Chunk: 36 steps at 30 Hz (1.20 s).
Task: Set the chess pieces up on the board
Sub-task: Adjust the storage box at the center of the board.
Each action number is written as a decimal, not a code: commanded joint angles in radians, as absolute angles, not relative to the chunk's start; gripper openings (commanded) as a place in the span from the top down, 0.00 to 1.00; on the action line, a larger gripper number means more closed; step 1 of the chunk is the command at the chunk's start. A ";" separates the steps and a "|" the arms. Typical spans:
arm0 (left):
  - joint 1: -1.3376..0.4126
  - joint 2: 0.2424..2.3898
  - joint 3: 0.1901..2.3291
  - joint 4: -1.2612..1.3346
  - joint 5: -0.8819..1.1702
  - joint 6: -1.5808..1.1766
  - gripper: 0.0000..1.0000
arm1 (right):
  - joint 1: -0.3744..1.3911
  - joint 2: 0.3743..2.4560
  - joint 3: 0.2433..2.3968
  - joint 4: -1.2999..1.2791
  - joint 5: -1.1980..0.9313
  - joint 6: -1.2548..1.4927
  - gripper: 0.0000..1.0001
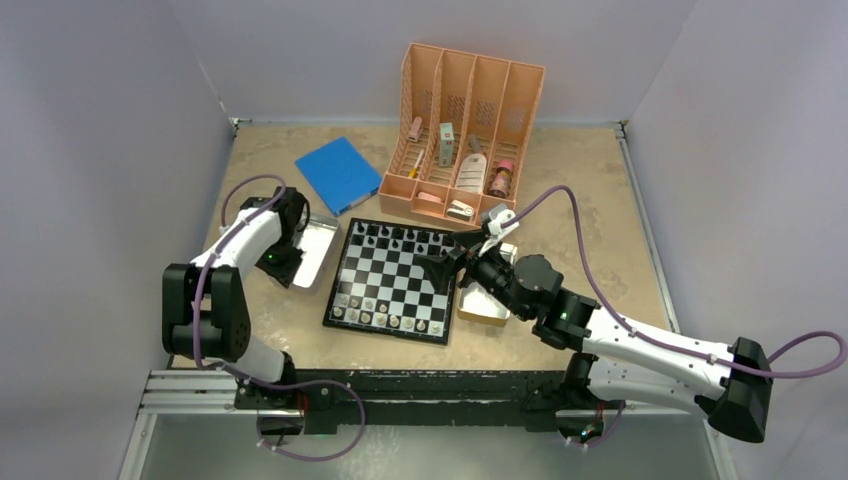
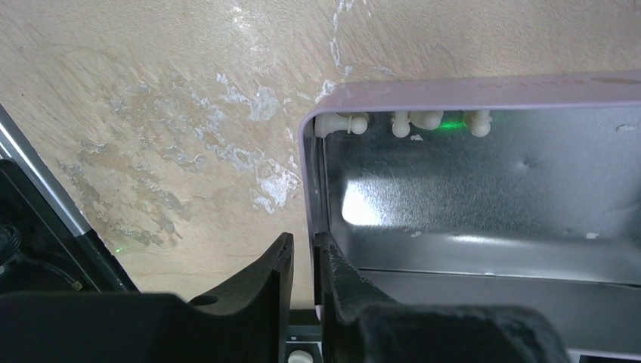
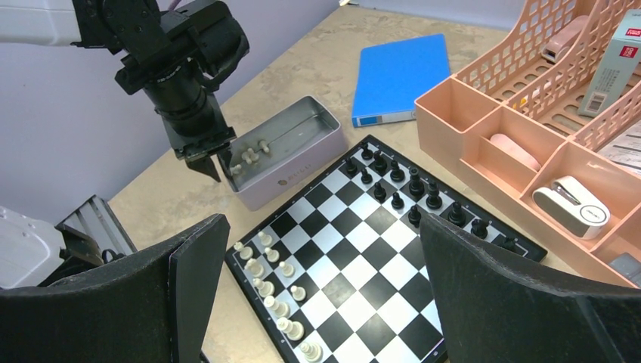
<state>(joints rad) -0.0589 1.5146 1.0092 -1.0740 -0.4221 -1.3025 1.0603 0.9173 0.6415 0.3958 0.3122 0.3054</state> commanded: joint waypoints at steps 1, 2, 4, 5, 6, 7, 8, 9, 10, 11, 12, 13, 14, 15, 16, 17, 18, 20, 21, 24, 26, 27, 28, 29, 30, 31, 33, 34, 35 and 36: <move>-0.052 1.527 1.015 -1.077 -0.480 -1.341 0.86 | 1.064 0.914 0.692 0.441 0.319 0.288 0.01; -0.052 1.526 1.014 -1.076 -0.493 -1.341 0.88 | 1.064 0.911 0.690 0.442 0.320 0.288 0.01; -0.048 1.523 1.016 -1.077 -0.522 -1.333 0.93 | 1.064 0.908 0.688 0.442 0.321 0.287 0.01; -0.045 1.521 1.018 -1.073 -0.540 -1.315 0.96 | 1.064 0.905 0.686 0.441 0.321 0.287 0.01; -0.043 1.518 1.020 -1.057 -0.556 -1.283 0.98 | 1.063 0.904 0.685 0.442 0.321 0.287 0.01; -0.043 1.517 1.022 -1.036 -0.573 -1.253 0.99 | 1.063 0.902 0.684 0.442 0.321 0.287 0.01; -0.042 1.519 1.028 -1.037 -0.589 -1.240 1.00 | 1.064 0.901 0.683 0.442 0.322 0.286 0.01; -0.040 1.522 1.036 -1.041 -0.603 -1.233 1.00 | 1.064 0.899 0.683 0.442 0.323 0.286 0.01; -0.040 1.526 1.042 -1.044 -0.618 -1.224 1.00 | 1.063 0.898 0.681 0.443 0.322 0.285 0.01; -0.040 1.533 1.047 -1.045 -0.632 -1.216 1.00 | 1.063 0.897 0.681 0.443 0.323 0.285 0.01; -0.039 1.539 1.050 -1.046 -0.647 -1.207 1.00 | 1.064 0.898 0.681 0.443 0.322 0.284 0.01; -0.037 1.544 1.052 -1.048 -0.660 -1.201 1.00 | 1.064 0.899 0.681 0.443 0.321 0.284 0.01; -0.034 1.551 1.052 -1.049 -0.672 -1.198 1.00 | 1.064 0.898 0.680 0.444 0.321 0.284 0.01; -0.031 1.554 1.052 -1.045 -0.686 -1.191 1.00 | 1.064 0.898 0.680 0.445 0.320 0.284 0.01; -0.029 1.557 1.049 -1.032 -0.697 -1.173 1.00 | 1.063 0.898 0.680 0.445 0.319 0.286 0.01; -0.028 1.556 1.042 -1.008 -0.702 -1.134 1.00 | 1.063 0.897 0.679 0.445 0.319 0.285 0.01; -0.028 1.552 1.034 -0.978 -0.703 -1.092 1.00 | 1.064 0.896 0.678 0.445 0.318 0.285 0.01; -0.026 1.515 1.002 -0.901 -0.690 -0.994 1.00 | 1.064 0.893 0.675 0.447 0.318 0.285 0.01; -0.021 1.483 0.975 -0.833 -0.664 -0.925 1.00 | 1.065 0.892 0.674 0.450 0.318 0.284 0.01; -0.002 1.351 0.878 -0.609 -0.552 -0.713 1.00 | 1.064 0.887 0.669 0.454 0.315 0.283 0.01; 0.039 1.298 0.860 -0.519 -0.517 -0.626 1.00 | 1.063 0.886 0.666 0.457 0.313 0.285 0.01; 0.045 1.294 0.868 -0.511 -0.518 -0.603 1.00 | 1.063 0.884 0.664 0.457 0.312 0.284 0.01; 0.049 1.301 0.886 -0.520 -0.528 -0.588 1.00 | 1.064 0.879 0.662 0.458 0.311 0.284 0.01; 0.049 1.317 0.906 -0.536 -0.540 -0.578 1.00 | 1.063 0.876 0.659 0.459 0.312 0.284 0.01; 0.049 1.333 0.920 -0.553 -0.547 -0.566 1.00 | 1.063 0.874 0.657 0.461 0.311 0.284 0.01; 0.049 1.347 0.930 -0.555 -0.543 -0.553 1.00 | 1.063 0.870 0.657 0.462 0.312 0.284 0.01; 0.049 1.365 0.933 -0.548 -0.520 -0.530 1.00 | 1.063 0.864 0.651 0.467 0.312 0.284 0.01; 0.049 1.367 0.930 -0.538 -0.504 -0.516 1.00 | 1.063 0.862 0.650 0.470 0.312 0.283 0.01; 0.049 1.368 0.926 -0.527 -0.486 -0.498 1.00 | 1.063 0.861 0.649 0.470 0.311 0.284 0.01; 0.050 1.368 0.922 -0.516 -0.469 -0.482 1.00 | 1.063 0.859 0.648 0.471 0.313 0.284 0.01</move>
